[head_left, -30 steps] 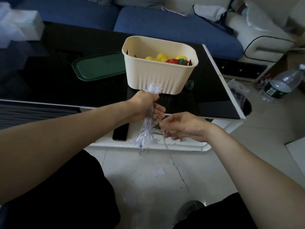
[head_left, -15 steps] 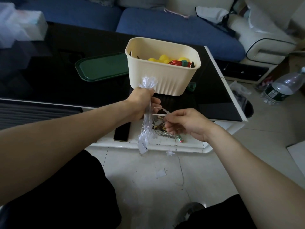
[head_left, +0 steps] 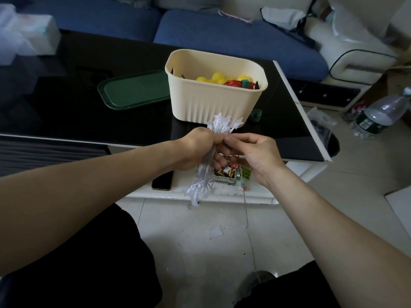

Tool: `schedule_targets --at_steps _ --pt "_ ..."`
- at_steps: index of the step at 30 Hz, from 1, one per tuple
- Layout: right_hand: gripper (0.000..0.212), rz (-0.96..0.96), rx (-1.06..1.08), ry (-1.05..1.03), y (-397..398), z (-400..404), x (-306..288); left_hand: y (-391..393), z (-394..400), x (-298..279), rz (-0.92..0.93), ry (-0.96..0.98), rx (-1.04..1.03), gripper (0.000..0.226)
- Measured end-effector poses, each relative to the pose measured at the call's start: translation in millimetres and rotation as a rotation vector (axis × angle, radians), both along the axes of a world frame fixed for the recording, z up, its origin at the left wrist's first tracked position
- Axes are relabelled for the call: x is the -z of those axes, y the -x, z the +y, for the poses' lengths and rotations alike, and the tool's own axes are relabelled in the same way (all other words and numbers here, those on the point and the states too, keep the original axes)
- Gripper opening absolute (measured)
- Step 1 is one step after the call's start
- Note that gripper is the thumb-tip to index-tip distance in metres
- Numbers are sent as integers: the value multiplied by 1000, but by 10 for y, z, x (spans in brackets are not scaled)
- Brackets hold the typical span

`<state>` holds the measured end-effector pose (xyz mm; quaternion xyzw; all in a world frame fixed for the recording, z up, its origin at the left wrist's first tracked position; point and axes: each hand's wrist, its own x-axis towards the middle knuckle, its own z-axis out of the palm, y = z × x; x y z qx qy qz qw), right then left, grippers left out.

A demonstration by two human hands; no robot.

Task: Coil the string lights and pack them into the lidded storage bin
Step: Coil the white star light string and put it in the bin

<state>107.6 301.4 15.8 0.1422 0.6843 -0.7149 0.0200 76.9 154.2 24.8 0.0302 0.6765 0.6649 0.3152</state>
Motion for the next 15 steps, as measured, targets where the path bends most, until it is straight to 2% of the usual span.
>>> schedule_targets --at_steps 3,8,15 --pt "18 -1 87 -3 -2 -22 -7 -7 4 4 28 2 2 38" --pt "5 11 118 -30 10 -48 -20 -22 41 4 43 -40 -27 39" --pt "13 -35 98 -86 21 -26 33 -19 69 60 79 -38 -45 32"
